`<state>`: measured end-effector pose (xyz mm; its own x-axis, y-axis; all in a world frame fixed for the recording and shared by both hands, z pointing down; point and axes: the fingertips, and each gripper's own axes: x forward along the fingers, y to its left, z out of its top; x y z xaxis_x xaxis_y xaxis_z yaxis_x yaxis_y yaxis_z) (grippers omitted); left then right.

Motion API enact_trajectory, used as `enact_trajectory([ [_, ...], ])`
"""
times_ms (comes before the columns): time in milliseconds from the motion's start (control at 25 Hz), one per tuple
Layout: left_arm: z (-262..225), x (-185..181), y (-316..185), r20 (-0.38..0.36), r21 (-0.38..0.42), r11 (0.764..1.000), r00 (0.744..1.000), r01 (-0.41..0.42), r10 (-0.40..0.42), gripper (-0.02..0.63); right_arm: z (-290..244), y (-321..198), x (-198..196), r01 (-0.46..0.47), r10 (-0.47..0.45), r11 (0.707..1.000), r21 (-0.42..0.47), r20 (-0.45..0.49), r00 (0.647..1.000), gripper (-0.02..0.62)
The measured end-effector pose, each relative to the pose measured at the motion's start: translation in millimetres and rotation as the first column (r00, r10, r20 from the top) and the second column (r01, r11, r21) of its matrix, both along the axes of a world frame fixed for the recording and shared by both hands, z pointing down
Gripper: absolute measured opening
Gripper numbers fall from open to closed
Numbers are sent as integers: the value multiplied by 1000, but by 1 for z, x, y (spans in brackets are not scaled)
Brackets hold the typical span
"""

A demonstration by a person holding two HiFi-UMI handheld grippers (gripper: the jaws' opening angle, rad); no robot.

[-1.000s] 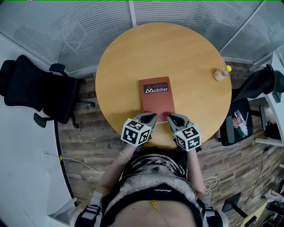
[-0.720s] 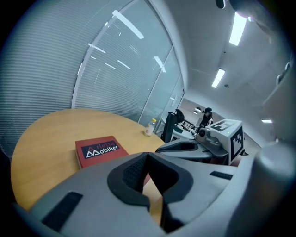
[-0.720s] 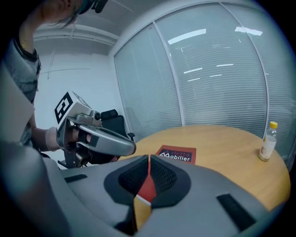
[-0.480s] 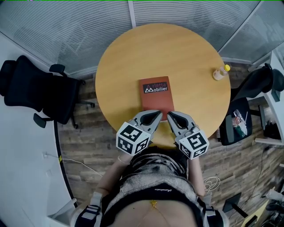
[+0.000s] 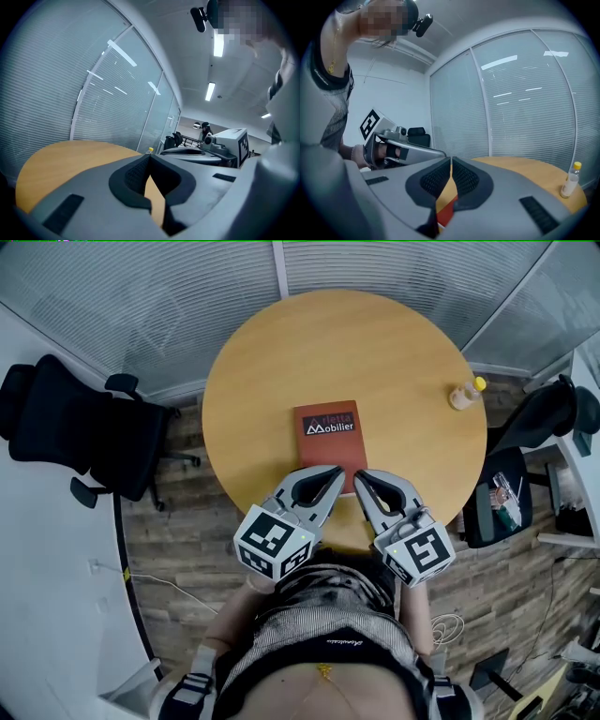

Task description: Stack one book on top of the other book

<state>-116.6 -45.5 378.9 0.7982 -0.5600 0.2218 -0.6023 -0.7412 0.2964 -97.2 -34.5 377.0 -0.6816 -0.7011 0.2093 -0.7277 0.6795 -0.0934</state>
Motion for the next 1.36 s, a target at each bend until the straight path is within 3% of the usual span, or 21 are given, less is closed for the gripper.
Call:
enact_trajectory([
  [640, -12, 6, 4, 25, 47, 999, 1000, -5, 3, 18, -18, -2, 12, -24, 24, 999, 35, -12, 1000, 25],
  [1360, -4, 6, 1, 13, 10, 1000, 1000, 3, -3, 18, -10, -10, 17, -37, 37, 999, 6, -18, 999, 25],
])
